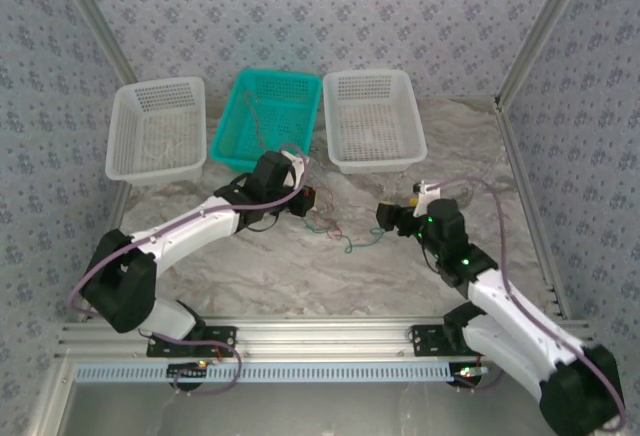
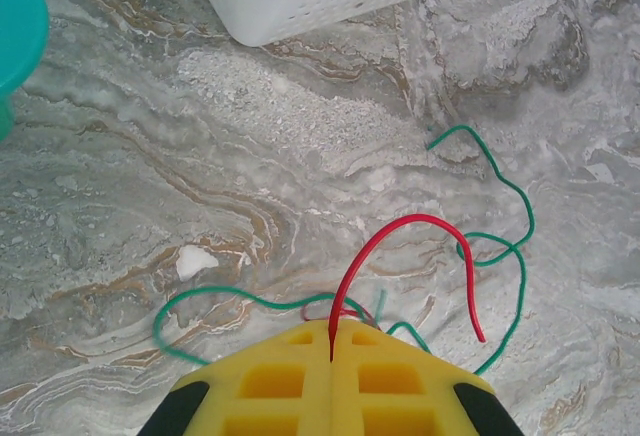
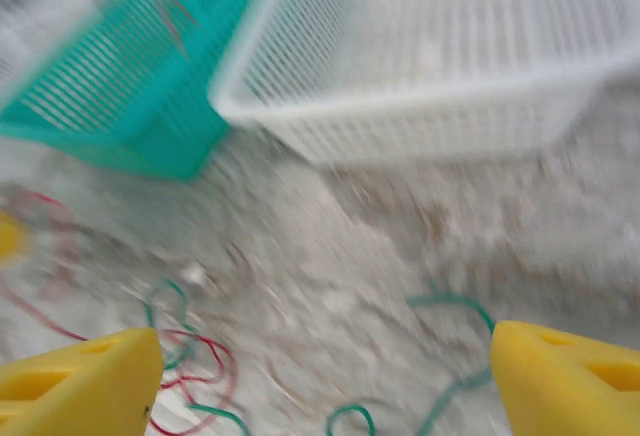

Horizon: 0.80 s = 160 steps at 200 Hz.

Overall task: Untangle the cables
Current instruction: Untie the cable from multiple cables.

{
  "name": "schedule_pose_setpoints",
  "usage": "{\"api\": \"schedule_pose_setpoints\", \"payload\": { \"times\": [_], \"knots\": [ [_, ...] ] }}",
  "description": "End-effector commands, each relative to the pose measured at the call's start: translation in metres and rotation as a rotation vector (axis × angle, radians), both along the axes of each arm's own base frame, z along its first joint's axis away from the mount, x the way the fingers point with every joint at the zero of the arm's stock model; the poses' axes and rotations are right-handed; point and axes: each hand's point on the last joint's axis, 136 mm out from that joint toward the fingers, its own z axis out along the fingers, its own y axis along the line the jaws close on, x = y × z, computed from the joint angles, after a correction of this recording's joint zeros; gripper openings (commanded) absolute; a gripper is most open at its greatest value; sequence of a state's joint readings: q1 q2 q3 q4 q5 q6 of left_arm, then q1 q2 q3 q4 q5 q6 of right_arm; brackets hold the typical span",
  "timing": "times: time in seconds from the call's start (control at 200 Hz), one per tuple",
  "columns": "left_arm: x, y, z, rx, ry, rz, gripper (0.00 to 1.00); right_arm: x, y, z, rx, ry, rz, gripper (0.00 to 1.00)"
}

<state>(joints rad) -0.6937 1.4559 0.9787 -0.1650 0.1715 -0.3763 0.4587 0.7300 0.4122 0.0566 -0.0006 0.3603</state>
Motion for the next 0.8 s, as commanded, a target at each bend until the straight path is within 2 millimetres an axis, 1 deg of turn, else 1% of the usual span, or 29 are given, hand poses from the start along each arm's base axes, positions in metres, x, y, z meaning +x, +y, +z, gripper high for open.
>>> {"api": "schedule_pose_setpoints", "payload": {
  "times": [0.0,0.04,0.085,0.13,0.21,0.23,0.27,0.305,0.325,0.395,0.425,0.465,0.56,0.62,0.7,0.725,0.794],
  "knots": [
    [-0.003,-0.005,0.010,-0.022,-0.001,-0.017,0.00,-0.029,0.030,0.024,0.033,-0.140,0.238,0.85],
    [-0.004,-0.006,0.013,-0.027,-0.007,-0.021,0.00,-0.039,0.046,0.030,0.046,-0.209,0.346,0.84],
    [-0.004,-0.008,0.016,-0.030,-0.016,-0.028,0.00,-0.046,0.060,0.026,0.029,-0.235,0.422,0.83],
    [-0.005,-0.009,0.019,-0.034,-0.021,-0.031,0.00,-0.047,0.072,0.014,-0.017,-0.212,0.467,0.82],
    [-0.006,-0.007,0.023,-0.038,-0.025,-0.027,0.00,-0.049,0.093,-0.015,-0.115,-0.148,0.551,0.82],
    [-0.006,-0.007,0.025,-0.040,-0.029,-0.027,0.00,-0.047,0.097,-0.019,-0.130,-0.146,0.556,0.82],
    [-0.006,-0.006,0.027,-0.042,-0.034,-0.026,0.00,-0.049,0.107,-0.035,-0.162,-0.119,0.593,0.82],
    [-0.007,-0.006,0.029,-0.043,-0.036,-0.025,0.00,-0.049,0.115,-0.044,-0.175,-0.112,0.615,0.82],
    [-0.007,-0.005,0.030,-0.045,-0.037,-0.026,0.00,-0.049,0.119,-0.053,-0.186,-0.091,0.630,0.81],
    [-0.010,-0.005,0.036,-0.061,-0.039,-0.026,0.00,-0.050,0.133,-0.071,-0.207,-0.034,0.689,0.77],
    [-0.010,-0.005,0.040,-0.073,-0.044,-0.022,0.00,-0.048,0.140,-0.074,-0.212,-0.019,0.711,0.75],
    [-0.011,-0.005,0.044,-0.090,-0.051,-0.021,0.00,-0.047,0.148,-0.083,-0.223,0.012,0.735,0.74],
    [-0.015,-0.004,0.060,-0.141,-0.070,-0.021,0.00,-0.037,0.160,-0.096,-0.260,0.010,0.746,0.72],
    [-0.018,-0.005,0.072,-0.174,-0.079,-0.027,0.00,-0.023,0.160,-0.106,-0.287,0.001,0.693,0.70],
    [-0.021,-0.003,0.085,-0.206,-0.081,-0.034,0.00,-0.008,0.162,-0.110,-0.274,-0.008,0.660,0.66],
    [-0.022,-0.002,0.088,-0.212,-0.082,-0.032,0.00,-0.005,0.163,-0.111,-0.269,-0.011,0.660,0.64],
    [-0.025,0.001,0.096,-0.224,-0.082,-0.029,0.00,0.001,0.168,-0.115,-0.267,-0.010,0.664,0.47]
  ]
}}
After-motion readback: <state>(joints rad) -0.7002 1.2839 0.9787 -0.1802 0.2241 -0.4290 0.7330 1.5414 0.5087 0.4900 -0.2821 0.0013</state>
